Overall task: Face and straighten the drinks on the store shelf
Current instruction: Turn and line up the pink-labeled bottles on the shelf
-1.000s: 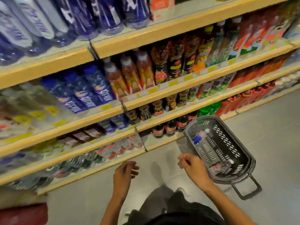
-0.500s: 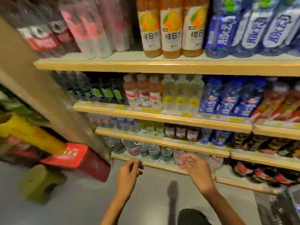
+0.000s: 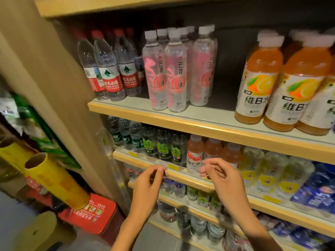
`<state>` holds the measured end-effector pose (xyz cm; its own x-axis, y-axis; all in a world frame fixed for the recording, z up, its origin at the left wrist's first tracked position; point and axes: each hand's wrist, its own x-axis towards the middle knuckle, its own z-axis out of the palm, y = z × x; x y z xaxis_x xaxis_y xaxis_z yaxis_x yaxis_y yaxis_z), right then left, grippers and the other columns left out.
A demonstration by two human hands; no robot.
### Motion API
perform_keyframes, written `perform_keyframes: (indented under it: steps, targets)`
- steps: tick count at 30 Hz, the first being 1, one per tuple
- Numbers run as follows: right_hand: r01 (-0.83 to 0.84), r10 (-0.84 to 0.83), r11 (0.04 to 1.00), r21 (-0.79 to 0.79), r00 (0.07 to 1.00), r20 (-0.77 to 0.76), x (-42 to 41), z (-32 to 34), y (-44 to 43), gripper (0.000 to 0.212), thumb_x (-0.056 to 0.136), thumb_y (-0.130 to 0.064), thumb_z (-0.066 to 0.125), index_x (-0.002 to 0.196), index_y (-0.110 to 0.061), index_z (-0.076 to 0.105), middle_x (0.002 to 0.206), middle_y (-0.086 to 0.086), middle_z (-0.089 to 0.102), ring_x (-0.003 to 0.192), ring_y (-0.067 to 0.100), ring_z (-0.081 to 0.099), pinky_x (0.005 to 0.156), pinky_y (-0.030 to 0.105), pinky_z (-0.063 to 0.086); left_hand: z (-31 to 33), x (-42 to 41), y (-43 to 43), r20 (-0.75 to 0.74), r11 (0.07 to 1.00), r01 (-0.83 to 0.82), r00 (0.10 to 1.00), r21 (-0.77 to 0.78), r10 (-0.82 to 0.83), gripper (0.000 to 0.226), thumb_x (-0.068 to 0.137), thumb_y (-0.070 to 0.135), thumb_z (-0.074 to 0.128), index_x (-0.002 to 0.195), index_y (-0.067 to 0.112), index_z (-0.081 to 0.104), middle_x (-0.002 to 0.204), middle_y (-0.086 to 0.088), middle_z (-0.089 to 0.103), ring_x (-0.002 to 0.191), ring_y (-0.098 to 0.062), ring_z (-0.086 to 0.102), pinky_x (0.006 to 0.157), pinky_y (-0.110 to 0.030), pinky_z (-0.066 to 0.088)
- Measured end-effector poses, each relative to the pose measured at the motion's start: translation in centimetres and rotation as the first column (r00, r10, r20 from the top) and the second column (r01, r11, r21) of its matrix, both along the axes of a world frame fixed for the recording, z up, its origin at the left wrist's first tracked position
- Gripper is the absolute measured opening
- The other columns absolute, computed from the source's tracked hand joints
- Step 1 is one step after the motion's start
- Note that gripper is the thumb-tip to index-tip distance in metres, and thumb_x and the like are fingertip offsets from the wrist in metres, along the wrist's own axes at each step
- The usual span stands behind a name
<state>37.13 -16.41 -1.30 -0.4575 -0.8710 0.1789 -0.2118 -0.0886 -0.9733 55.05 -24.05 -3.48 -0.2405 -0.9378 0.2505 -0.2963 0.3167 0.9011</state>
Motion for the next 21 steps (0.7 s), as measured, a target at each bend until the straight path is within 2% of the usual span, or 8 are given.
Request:
perform_keyframes:
  steps: [3,6,9,12,15,17,18,21]
  targets:
    - [0.048,-0.059,0.987,-0.152,0.996,-0.062,-0.4,4.0,-4.6,0.012,0.09,-0.013,0.06,0.092,-0.023,0.066,0.081,-0.005,0.072,0.08,0.004,0.068,0.069,0.012,0.051,3.3,-0.1,-4.6,0.024,0.987,0.02,1.0,-0.158,-0.017,0.016,0.094,0.03,0.05,0.097,0.028,0.065,0.087,0.012,0.07,0.081,0.001,0.064,0.069,-0.017,0.049]
    - [0.174,-0.212,0.947,-0.272,0.97,-0.116,-1.5,6.8,-9.2,0.008,0.091,-0.014,0.062,0.098,-0.017,0.065,0.086,-0.002,0.07,0.082,0.007,0.067,0.071,0.017,0.052,5.5,-1.0,-8.8,0.116,0.895,0.106,0.991,-0.434,-0.062,0.018,0.099,0.023,0.051,0.106,0.014,0.065,0.094,0.007,0.066,0.086,-0.003,0.061,0.074,-0.018,0.047]
    - [0.3,-0.373,0.897,-0.325,0.908,-0.191,-2.6,8.3,-13.8,0.018,0.089,-0.02,0.065,0.105,-0.017,0.057,0.095,-0.005,0.064,0.086,0.005,0.061,0.075,0.017,0.049,6.6,-2.5,-13.1,0.282,0.651,0.285,0.953,-0.704,-0.113,0.028,0.096,0.023,0.049,0.108,0.004,0.065,0.101,-0.005,0.066,0.094,-0.017,0.06,0.081,-0.024,0.046]
    - [0.452,-0.494,0.869,-0.202,0.814,-0.305,-3.7,8.1,-17.9,0.035,0.084,-0.033,0.07,0.105,-0.016,0.048,0.101,0.001,0.051,0.093,0.012,0.05,0.076,0.023,0.039,6.4,-4.0,-17.3,0.426,0.311,0.436,0.899,-0.844,-0.104,0.025,0.093,0.016,0.053,0.108,-0.002,0.063,0.104,-0.016,0.066,0.095,-0.027,0.061,0.083,-0.034,0.05]
    - [0.533,-0.531,0.84,-0.096,0.774,-0.346,-4.4,8.0,-20.5,0.033,0.079,-0.036,0.074,0.075,-0.012,0.05,0.074,0.001,0.049,0.066,0.013,0.044,0.058,0.025,0.029,5.6,-5.2,-20.4,0.547,0.033,0.554,0.829,-0.832,-0.116,0.026,0.09,0.012,0.055,0.113,-0.001,0.053,0.105,-0.021,0.066,0.093,-0.031,0.061,0.082,-0.037,0.05]
    - [0.528,-0.528,0.844,-0.089,0.793,-0.304,-4.6,7.8,-21.5,0.037,0.077,-0.027,0.076,0.057,-0.019,0.046,0.055,-0.006,0.049,0.047,0.003,0.042,0.045,0.023,0.03,5.0,-5.8,-21.8,0.579,-0.072,0.575,0.806,-0.815,-0.122,0.029,0.091,0.013,0.054,0.116,-0.002,0.052,0.107,-0.021,0.066,0.097,-0.031,0.061,0.088,-0.036,0.047]
    - [0.527,-0.526,0.846,-0.081,0.8,-0.288,-4.7,7.7,-21.9,0.038,0.076,-0.023,0.076,0.053,-0.022,0.046,0.051,-0.009,0.049,0.042,0.0,0.043,0.04,0.015,0.03,4.7,-6.0,-22.4,0.579,-0.105,0.569,0.808,-0.815,-0.11,0.03,0.092,0.014,0.054,0.116,-0.003,0.054,0.108,-0.021,0.067,0.098,-0.031,0.061,0.089,-0.036,0.048]
    - [0.513,-0.505,0.858,-0.014,0.838,-0.21,-4.7,7.5,-22.7,0.027,0.071,-0.014,0.079,0.056,-0.019,0.056,0.054,-0.009,0.054,0.044,-0.004,0.047,0.038,0.006,0.031,4.1,-6.2,-23.2,0.554,-0.174,0.54,0.832,-0.823,-0.039,0.032,0.092,0.019,0.053,0.113,-0.002,0.065,0.112,-0.019,0.068,0.099,-0.031,0.066,0.088,-0.036,0.051]
